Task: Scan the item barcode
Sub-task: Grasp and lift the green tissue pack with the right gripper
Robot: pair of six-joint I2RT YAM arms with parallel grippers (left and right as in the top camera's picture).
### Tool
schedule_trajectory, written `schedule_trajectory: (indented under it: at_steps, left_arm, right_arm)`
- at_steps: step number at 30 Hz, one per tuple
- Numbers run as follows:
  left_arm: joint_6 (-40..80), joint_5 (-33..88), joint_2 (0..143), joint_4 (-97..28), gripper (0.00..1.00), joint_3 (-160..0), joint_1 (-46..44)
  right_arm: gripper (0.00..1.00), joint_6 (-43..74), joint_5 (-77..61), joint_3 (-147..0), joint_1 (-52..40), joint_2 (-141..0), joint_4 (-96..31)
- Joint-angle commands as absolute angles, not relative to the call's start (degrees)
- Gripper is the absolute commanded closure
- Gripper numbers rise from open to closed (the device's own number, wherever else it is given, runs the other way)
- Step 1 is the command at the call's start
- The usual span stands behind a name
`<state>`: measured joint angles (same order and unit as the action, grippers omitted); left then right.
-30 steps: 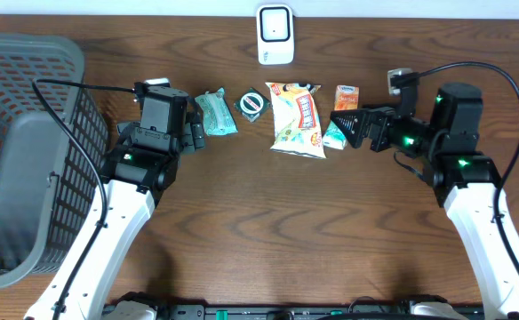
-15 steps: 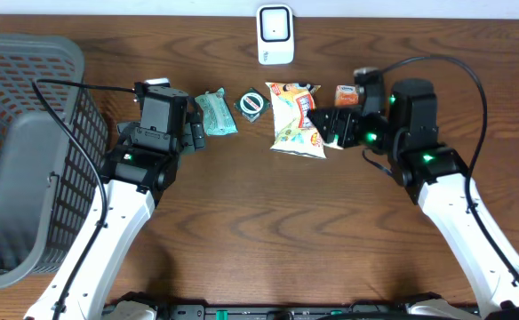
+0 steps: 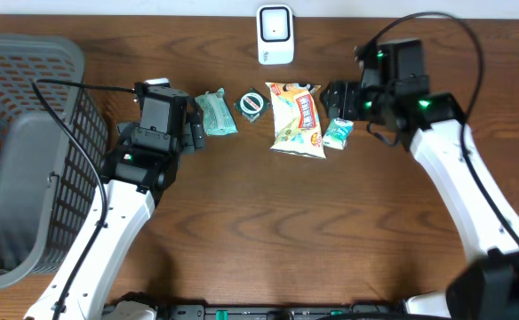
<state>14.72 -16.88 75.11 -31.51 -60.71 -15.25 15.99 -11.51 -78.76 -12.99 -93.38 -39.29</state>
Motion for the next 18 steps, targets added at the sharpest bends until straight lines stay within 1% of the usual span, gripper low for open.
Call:
schedule_trajectory:
  at_steps: [1, 6, 8, 11, 14, 15, 18]
  left_arm:
    - [13.98, -17.87, 74.72, -31.51, 0.03, -60.90, -15.07]
    - [13.98, -17.87, 74.72, -31.51, 0.02, -60.90, -15.07]
    - [13.98, -17.87, 74.72, -31.51, 0.02, -60.90, -15.07]
    - [13.98, -17.87, 74.72, -31.51, 0.02, -60.90, -15.07]
    - [13.98, -17.87, 74.72, -31.51, 0.02, -60.90, -15.07]
    - [13.98, -17.87, 74.72, -31.51, 0.02, -60.90, -15.07]
    - [13.98, -17.87, 74.72, -31.51, 0.02, -60.90, -15.07]
  right_arm:
    - [0.10, 14.72, -6.98, -79.26, -12.91, -96.92, -40.97]
    - [0.07, 14.76, -7.25, -79.26, -10.57, -101.84, -41.65]
    - [0.07, 14.74, -10.46, -79.26, -7.94, -104.16, -41.58]
    - [0.15, 14.68, -17.28, -79.20, -5.13, -106.26, -41.63]
    - [0.30, 14.48, -22.57, -78.89, -2.48, -108.09, -41.63]
    - [0.32, 14.50, -24.08, -78.89, -1.72, -108.68, -41.60]
    - [0.31, 14.50, -30.39, -78.89, 0.56, -110.83, -41.39]
